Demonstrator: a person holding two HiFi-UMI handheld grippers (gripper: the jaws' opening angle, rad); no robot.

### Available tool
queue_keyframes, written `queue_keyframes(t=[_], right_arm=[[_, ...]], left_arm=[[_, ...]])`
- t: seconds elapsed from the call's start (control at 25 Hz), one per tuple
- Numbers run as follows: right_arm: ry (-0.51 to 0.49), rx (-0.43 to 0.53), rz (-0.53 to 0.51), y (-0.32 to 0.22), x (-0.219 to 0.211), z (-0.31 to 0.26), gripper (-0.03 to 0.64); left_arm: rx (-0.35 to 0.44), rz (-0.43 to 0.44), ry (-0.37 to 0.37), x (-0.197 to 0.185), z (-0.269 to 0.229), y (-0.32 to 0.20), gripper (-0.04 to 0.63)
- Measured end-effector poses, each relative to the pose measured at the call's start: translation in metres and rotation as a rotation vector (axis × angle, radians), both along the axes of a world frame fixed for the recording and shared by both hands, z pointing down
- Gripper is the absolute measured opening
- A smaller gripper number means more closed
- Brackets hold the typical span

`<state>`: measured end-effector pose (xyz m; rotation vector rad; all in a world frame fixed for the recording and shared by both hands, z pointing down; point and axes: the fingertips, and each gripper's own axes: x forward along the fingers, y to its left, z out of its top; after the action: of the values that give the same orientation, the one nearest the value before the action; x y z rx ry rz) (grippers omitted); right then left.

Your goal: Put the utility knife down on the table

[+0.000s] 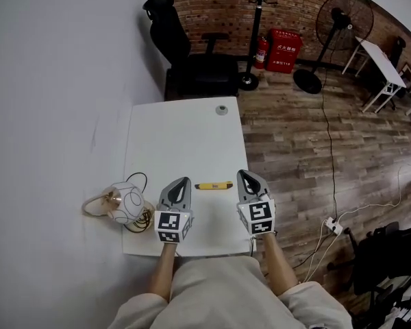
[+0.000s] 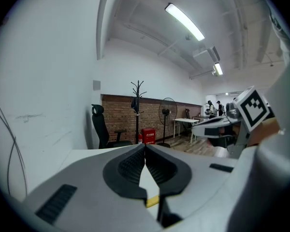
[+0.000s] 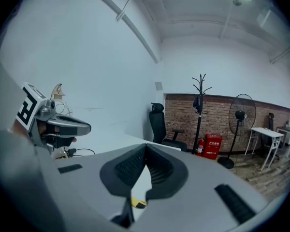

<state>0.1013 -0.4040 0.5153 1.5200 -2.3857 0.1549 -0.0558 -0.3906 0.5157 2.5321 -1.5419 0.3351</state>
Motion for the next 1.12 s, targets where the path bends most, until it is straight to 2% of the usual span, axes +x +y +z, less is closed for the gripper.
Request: queue_keyframes(t=[0.4, 1.12], right_arm=[[-0.011, 0.040, -0.002, -0.001, 0.001, -0.020, -0.002], [0.003, 0.041, -0.021, -0.003, -0.001, -0.025, -0.003]], left_arm=[[0.041, -0.025, 0.001, -0.005, -0.020, 0.001, 0.006], [0.049, -0.016, -0.007, -0.002, -0.028, 0.000, 0.006]])
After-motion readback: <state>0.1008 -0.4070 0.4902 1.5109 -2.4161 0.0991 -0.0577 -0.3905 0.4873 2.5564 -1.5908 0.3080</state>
